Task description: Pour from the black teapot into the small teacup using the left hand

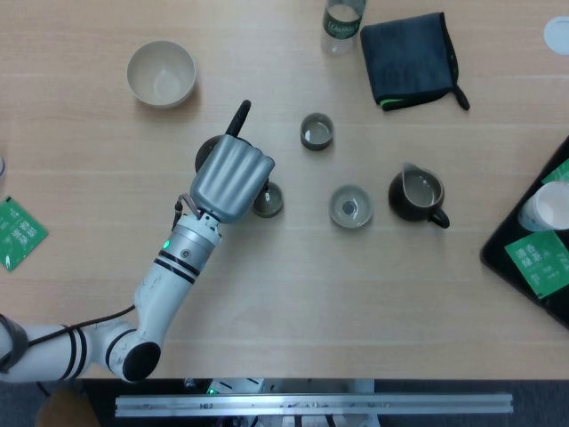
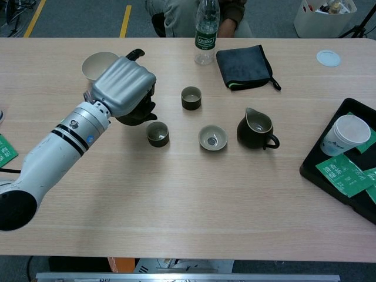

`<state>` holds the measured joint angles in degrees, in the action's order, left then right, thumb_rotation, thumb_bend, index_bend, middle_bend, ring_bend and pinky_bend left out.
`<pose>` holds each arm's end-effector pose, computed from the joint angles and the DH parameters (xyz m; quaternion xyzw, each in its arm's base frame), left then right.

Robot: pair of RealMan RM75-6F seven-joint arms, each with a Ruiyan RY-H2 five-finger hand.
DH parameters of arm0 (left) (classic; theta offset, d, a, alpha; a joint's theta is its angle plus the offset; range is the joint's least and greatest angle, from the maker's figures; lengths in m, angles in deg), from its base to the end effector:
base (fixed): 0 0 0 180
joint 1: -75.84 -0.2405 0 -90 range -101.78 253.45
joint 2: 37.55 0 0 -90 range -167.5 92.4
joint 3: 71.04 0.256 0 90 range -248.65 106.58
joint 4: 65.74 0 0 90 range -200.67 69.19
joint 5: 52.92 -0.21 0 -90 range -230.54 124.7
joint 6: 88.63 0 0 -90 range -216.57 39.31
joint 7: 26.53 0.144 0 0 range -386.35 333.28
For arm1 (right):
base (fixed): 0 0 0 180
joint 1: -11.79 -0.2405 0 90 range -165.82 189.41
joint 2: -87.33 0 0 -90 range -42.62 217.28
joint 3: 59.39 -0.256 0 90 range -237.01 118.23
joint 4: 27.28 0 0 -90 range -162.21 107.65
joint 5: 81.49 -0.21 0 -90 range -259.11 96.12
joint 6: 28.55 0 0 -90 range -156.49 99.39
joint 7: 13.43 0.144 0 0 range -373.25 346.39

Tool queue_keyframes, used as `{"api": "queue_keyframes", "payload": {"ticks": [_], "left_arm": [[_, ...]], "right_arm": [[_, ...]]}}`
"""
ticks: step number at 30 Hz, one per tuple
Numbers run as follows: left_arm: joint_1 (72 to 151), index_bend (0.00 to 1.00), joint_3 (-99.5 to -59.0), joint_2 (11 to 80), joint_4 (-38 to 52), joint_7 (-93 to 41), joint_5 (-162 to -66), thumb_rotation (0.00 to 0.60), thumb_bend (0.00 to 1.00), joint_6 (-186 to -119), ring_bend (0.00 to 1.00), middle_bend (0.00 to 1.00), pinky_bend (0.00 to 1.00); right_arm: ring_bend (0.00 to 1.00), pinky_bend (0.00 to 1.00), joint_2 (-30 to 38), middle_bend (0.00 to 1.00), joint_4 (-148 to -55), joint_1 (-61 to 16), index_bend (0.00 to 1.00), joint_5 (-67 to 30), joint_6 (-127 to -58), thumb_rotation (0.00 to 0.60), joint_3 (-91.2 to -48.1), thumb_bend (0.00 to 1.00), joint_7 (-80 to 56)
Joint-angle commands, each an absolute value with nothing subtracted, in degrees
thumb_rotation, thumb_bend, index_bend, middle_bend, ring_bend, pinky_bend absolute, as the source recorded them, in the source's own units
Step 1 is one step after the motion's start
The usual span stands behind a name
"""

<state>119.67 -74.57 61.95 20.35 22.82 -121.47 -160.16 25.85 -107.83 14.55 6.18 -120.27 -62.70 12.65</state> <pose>-0.1024 0.2957 -0.0528 -0.7879 -0.1631 -0.3468 0.4819 -0.3590 -0.1381 0.2118 0.5139 -0.4316 0.4571 0.5837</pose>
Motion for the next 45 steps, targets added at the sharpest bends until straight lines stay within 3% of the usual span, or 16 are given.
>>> {"api": "queue_keyframes", "payload": {"ticks": [1, 45], "left_arm": [[119.30, 0.92, -74.65, 62.34, 19.93, 22.89, -122.07, 0.583, 0.41, -160.45, 0.82, 1.00, 0.11], [115.88, 0.92, -75.46, 65.96, 16.68, 26.96, -129.13, 0.593, 0.41, -160.80, 0.82, 1.00, 0.11]], "right_arm": [[0.23, 0.23, 25.86, 0.39, -107.83, 14.55, 0.36, 6.16, -120.27, 0.600, -62.72, 0.00, 12.68], [0.23, 0.23, 25.48, 0.39, -106.93, 14.71, 0.36, 5.83, -120.04, 0.600, -62.84, 0.00, 13.36]]}}
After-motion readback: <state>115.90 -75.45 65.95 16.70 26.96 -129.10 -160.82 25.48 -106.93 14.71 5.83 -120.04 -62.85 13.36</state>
